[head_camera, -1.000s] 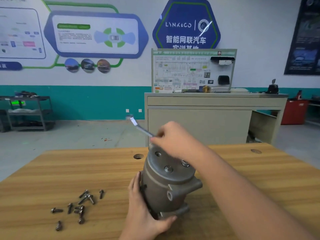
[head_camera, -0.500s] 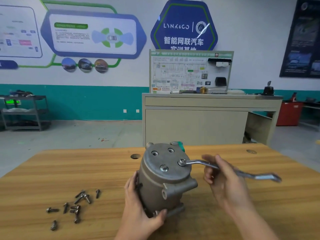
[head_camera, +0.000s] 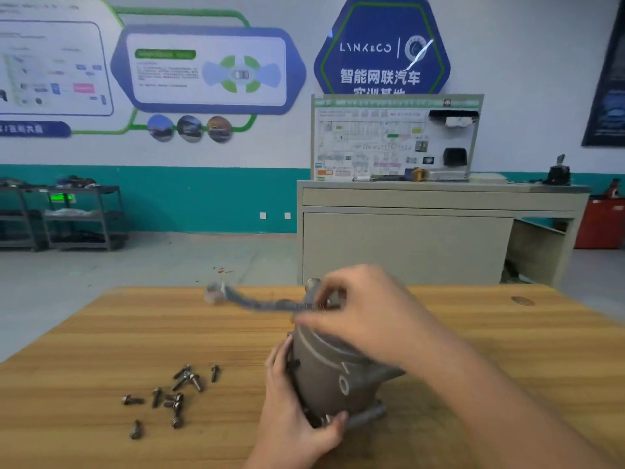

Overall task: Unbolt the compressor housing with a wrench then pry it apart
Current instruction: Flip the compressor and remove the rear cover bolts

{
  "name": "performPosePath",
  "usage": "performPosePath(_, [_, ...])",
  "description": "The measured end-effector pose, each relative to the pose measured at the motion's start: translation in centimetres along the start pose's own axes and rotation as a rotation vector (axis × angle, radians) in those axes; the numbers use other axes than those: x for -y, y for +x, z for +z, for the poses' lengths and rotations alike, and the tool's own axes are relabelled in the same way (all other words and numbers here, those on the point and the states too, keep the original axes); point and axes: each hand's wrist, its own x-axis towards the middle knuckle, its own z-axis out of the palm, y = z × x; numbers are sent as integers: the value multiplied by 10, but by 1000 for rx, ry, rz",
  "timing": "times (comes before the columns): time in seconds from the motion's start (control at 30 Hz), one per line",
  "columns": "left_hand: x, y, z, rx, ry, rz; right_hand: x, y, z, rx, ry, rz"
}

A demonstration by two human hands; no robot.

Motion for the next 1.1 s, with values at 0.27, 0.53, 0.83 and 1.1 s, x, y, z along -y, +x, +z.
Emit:
performPosePath(0.27, [0, 0, 1, 2, 3, 25, -68, -98, 19, -501, 586, -72])
performPosePath(0.53, [6, 2, 3, -13, 35, 58, -104, -12, 3, -189, 1468, 617])
performPosePath(0.83, [-2, 4, 1, -2, 59, 31, 1, -5, -6, 29, 66, 20])
performPosePath(1.1, [2, -3, -2, 30, 4, -21, -64, -94, 15, -375, 938, 180])
